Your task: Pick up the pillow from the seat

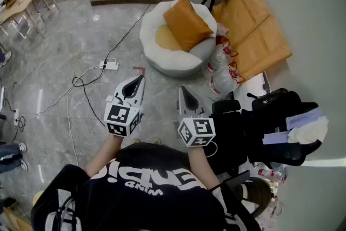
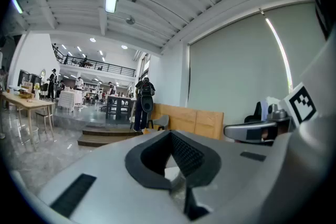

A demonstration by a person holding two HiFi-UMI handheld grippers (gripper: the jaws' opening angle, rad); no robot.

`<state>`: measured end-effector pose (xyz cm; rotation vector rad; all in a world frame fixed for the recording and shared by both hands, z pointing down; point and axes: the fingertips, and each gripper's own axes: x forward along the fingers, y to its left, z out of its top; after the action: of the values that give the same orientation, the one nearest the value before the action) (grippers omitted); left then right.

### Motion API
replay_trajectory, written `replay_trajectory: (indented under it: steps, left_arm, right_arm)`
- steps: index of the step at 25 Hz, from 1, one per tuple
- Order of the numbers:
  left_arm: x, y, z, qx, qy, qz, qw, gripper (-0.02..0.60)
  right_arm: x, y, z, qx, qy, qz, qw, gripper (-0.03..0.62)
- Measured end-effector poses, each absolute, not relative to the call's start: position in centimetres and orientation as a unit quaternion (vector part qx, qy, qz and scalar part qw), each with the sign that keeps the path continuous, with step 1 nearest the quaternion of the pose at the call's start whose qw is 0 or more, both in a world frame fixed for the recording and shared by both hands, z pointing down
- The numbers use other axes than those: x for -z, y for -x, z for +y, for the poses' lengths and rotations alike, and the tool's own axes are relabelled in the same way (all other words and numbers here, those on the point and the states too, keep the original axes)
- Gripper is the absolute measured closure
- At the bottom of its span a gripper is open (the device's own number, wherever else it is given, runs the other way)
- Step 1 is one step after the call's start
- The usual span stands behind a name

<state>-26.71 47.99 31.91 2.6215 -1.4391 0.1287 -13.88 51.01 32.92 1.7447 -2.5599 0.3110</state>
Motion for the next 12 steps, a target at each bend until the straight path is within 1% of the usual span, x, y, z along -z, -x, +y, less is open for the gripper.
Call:
replay_trajectory:
  steps: [8, 12]
  left_arm:
    - [-31.6, 26.2, 48.1, -0.041, -0.871, -0.485, 0.074, 0.574]
    - [-31.7, 25.5, 47.6, -0.04, -0.871, -0.485, 0.073, 0.574]
  right_arm:
    - [-32.7, 13.4, 51.1, -0.094, -0.556, -0.826, 0.017, 0.572]
    - [-32.1, 12.8, 51.0, -0.084, -0.55, -0.831, -0.002, 0.572]
